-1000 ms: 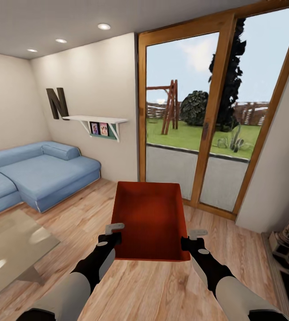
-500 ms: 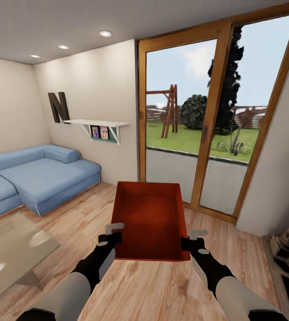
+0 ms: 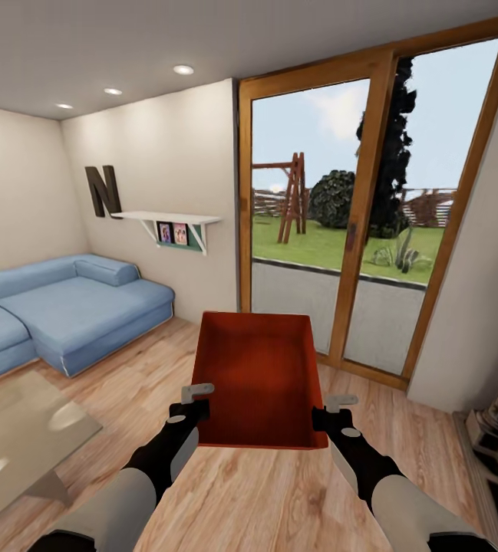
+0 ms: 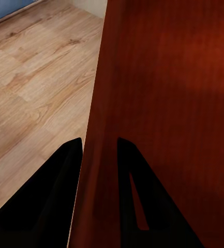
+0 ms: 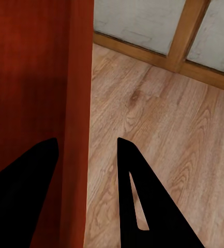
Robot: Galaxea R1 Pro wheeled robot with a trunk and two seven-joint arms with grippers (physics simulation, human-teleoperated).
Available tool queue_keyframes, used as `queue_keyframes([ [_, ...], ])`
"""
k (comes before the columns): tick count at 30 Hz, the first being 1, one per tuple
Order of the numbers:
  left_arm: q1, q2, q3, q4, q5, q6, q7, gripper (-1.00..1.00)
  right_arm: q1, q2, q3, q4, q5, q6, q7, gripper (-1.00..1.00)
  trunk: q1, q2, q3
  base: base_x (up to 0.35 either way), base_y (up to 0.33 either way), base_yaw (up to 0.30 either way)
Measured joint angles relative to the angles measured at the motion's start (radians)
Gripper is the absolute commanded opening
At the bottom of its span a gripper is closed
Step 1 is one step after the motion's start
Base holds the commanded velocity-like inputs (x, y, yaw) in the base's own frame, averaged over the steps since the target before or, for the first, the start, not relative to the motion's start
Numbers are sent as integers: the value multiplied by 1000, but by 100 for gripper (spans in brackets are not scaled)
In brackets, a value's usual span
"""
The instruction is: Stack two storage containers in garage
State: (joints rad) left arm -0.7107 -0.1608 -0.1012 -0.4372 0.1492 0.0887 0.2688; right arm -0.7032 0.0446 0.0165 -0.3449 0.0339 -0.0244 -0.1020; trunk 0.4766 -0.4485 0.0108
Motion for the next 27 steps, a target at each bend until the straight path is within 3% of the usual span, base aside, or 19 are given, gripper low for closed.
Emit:
queue_keyframes([
  [17, 0, 0, 0, 0, 0, 0, 0, -100, 0, 0, 0, 0, 0, 0, 0, -100, 0, 0, 27, 0, 0, 0],
  [27, 0, -1, 1, 1, 2, 0, 0, -100, 0, -1, 4, -5, -3, 7, -1, -100, 0, 0, 29, 0, 0, 0],
])
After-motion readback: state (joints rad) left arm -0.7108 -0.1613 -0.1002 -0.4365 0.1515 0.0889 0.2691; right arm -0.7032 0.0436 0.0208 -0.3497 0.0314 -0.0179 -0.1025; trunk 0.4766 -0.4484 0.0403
